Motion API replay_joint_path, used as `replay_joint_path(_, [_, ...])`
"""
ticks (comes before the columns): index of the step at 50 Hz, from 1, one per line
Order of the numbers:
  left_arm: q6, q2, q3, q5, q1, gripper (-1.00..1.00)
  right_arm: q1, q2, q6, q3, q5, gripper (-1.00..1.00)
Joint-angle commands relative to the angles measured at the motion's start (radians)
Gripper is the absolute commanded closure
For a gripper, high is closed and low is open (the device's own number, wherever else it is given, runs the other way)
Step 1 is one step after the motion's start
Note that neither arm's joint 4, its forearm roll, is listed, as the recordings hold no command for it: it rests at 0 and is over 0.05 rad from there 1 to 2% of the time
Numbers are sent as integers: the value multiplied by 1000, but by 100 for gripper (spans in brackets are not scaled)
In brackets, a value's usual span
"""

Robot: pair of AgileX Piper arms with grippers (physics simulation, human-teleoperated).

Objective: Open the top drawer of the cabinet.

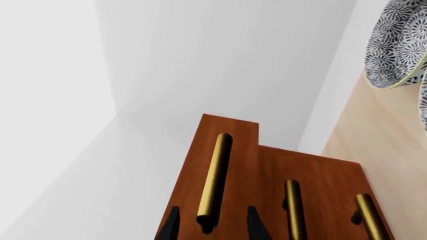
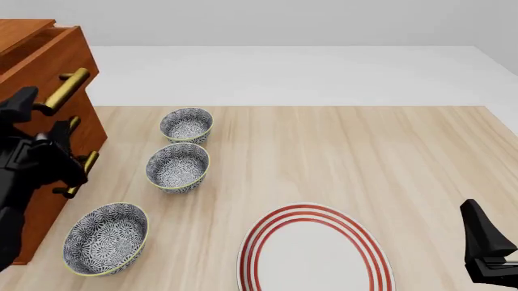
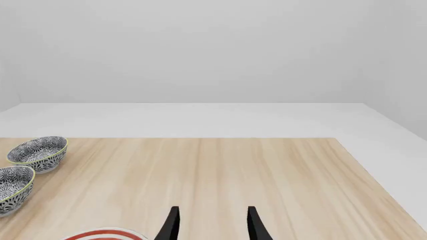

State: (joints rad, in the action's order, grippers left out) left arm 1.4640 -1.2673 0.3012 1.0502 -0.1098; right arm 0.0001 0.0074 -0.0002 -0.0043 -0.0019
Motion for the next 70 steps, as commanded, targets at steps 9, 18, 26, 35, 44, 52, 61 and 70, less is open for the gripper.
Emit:
replay_joint_path(9, [-9, 131, -53, -87, 3, -100, 0, 0, 0, 0, 0, -100])
replay_joint_path(18, [-12, 328, -121, -207, 28, -100, 0, 0, 0, 0, 0, -100])
replay_joint_path(26, [-11, 461, -146, -309, 41, -100, 0, 0, 0, 0, 0, -100])
replay_joint_path(35, [-97, 697, -68, -577, 84, -100, 0, 0, 0, 0, 0, -100])
replay_joint_path(44, [-275, 694, 105, -713, 38, -100, 0, 0, 0, 0, 0, -100])
replay_joint_path(52, [-359, 693, 191, -785, 42, -100, 0, 0, 0, 0, 0, -100])
replay_joint_path(61, [-474, 670, 311, -906, 54, -100, 0, 0, 0, 0, 0, -100])
replay_joint_path(70, [-713, 672, 545, -1137, 25, -100, 0, 0, 0, 0, 0, -100])
